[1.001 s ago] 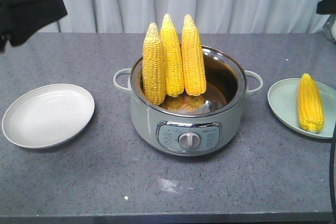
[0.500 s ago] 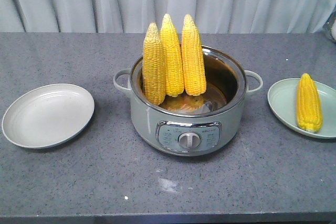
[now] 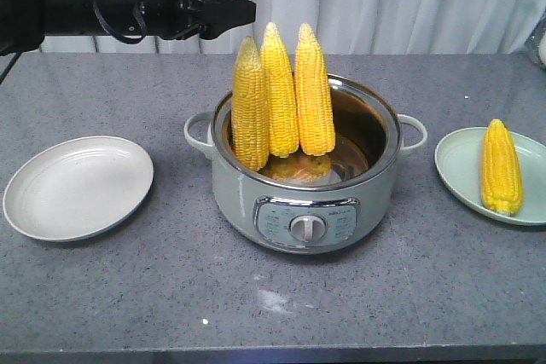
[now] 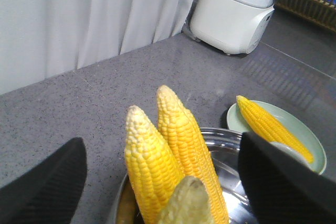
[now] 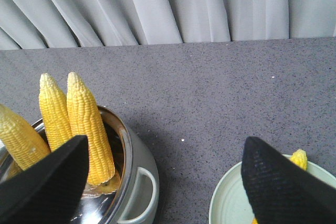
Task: Distribute corn equally
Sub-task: 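Grasp the corn cob nearest the left gripper in the pot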
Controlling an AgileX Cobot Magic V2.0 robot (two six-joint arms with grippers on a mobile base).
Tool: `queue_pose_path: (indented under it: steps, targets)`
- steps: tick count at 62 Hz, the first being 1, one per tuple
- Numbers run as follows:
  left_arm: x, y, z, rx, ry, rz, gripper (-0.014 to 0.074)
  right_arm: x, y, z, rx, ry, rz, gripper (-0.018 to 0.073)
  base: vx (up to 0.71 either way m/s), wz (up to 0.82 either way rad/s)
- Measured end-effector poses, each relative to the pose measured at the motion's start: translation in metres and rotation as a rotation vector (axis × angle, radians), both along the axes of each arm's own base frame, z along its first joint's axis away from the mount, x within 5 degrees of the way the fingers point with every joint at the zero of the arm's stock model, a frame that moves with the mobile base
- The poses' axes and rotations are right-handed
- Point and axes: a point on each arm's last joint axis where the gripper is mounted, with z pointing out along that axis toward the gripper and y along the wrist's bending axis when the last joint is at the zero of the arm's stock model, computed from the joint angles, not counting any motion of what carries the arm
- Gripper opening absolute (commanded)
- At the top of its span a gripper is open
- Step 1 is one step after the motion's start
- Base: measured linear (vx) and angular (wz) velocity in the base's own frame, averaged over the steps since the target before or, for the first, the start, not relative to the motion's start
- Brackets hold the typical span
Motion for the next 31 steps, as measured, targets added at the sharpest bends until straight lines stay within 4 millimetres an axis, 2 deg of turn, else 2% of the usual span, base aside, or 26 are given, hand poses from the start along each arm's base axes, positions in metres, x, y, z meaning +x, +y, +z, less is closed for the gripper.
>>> queue_pose_path:
  steps: [22, 31]
  targets:
    - [0.005, -0.001, -0.009, 0.002, 0.021, 0.0, 0.0577, 0.0, 0.0, 0.0, -0.002, 0.001, -0.001, 0.0566, 0.0, 0.0]
    - [0.008, -0.01, -0.02, 0.006, 0.044, -0.017, 0.0577, 0.0, 0.0, 0.0, -0.002, 0.001, -0.001, 0.0566, 0.0, 0.0]
